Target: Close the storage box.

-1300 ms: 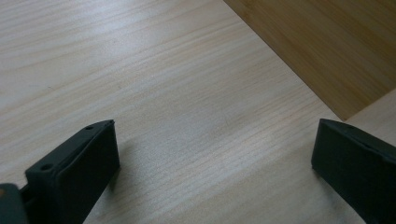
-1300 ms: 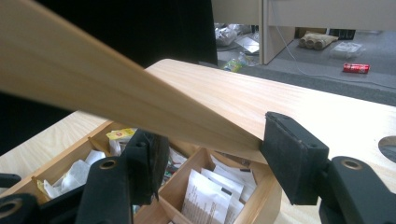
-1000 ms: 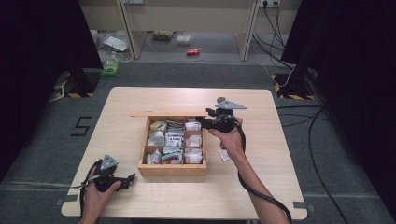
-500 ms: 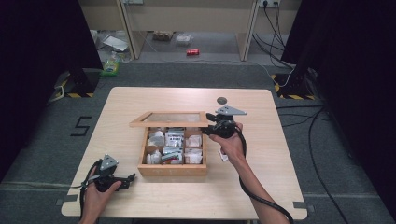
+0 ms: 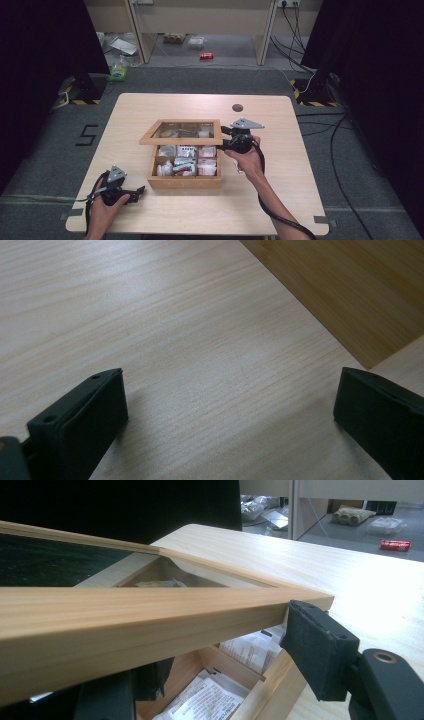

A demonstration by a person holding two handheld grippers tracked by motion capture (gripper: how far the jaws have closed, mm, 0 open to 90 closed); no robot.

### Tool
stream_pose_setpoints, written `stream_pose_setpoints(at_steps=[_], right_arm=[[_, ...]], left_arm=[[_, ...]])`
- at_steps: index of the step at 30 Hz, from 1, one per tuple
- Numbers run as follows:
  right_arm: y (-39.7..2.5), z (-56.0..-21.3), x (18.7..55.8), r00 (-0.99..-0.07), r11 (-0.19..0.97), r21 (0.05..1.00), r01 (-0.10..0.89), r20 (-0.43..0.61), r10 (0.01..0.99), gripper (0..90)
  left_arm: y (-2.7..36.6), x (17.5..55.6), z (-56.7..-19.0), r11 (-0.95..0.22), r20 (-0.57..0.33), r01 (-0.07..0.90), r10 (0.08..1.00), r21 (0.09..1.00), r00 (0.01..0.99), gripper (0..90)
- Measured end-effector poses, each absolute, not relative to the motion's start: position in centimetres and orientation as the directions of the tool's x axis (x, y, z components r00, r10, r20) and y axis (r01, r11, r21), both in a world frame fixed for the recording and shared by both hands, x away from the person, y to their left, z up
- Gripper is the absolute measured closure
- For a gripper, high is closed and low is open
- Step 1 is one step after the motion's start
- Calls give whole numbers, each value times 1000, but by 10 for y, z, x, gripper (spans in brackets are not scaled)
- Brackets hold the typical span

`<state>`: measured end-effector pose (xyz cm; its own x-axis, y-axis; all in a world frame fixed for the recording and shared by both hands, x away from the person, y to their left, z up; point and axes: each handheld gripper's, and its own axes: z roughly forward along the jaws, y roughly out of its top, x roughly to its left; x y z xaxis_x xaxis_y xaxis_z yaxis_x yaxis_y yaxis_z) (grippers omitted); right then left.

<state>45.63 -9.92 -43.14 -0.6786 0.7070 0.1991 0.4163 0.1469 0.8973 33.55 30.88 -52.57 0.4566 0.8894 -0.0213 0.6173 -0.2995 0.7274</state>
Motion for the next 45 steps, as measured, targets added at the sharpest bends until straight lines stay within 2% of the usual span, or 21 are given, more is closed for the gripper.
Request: stream_pose_setpoints(at_steps=[23,45], right_arm=[[-103,-445,438,-699,172,895,412,189,690,394],[-111,-436,409,-724,175,905,388,182,665,384]], left_arm=[[309,335,-526,-299,-20,617,890,728,455,1],[309,335,-526,-299,-20,617,890,728,455,1]])
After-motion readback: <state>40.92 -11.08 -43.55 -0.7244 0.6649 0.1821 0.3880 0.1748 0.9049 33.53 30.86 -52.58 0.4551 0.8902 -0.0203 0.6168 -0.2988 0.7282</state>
